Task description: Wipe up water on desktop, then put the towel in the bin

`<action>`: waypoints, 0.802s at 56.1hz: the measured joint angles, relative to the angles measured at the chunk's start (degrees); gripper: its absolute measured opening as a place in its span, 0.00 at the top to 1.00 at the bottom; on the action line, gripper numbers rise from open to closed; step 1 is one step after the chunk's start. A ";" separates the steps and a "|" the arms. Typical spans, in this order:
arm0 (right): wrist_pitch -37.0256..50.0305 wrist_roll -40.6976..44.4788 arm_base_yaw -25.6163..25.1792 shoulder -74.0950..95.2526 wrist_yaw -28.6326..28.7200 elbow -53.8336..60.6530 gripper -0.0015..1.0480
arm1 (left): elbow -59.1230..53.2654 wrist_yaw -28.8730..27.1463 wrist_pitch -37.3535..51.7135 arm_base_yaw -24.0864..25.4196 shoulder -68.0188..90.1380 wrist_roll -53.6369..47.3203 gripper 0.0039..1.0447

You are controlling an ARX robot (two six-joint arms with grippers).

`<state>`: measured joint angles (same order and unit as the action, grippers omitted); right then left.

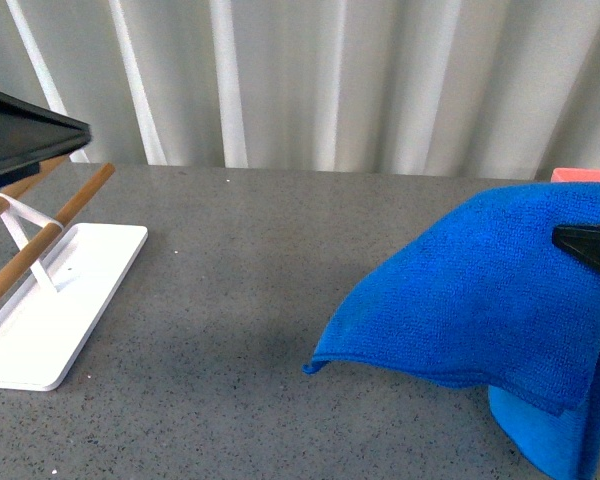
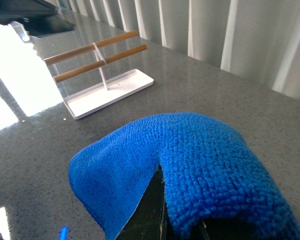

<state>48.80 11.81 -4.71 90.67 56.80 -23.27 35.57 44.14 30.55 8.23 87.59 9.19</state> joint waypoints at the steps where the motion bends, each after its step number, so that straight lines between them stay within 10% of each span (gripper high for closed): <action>1: 0.48 -0.15 0.07 0.11 -0.42 0.11 0.97 | -0.52 0.52 -0.24 0.57 -1.27 -0.15 0.06; 31: 1.46 -1.01 1.86 0.83 -3.26 0.83 0.97 | -9.33 14.60 -16.02 17.16 -26.75 -3.10 0.06; 45: 1.11 -0.44 2.03 0.85 -4.15 0.83 0.97 | -23.41 -24.76 10.25 10.99 -33.88 -7.80 0.44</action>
<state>49.91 11.38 -2.68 91.53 52.64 -22.44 12.16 19.38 40.80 19.22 53.71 1.39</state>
